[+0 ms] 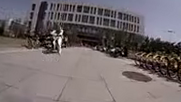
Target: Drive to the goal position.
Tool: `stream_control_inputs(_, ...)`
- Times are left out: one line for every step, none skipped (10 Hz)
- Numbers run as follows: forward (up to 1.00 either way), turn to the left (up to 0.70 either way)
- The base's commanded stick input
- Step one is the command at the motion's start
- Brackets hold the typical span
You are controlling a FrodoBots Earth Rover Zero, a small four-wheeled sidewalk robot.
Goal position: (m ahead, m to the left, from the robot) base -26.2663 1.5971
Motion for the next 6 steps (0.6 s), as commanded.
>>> stream_control_inputs(1.00,0.00)
stream_control_inputs(1.00,0.00)
stream_control_inputs(1.00,0.00)
stream_control_inputs(1.00,0.00)
stream_control_inputs(1.00,0.00)
stream_control_inputs(1.00,0.00)
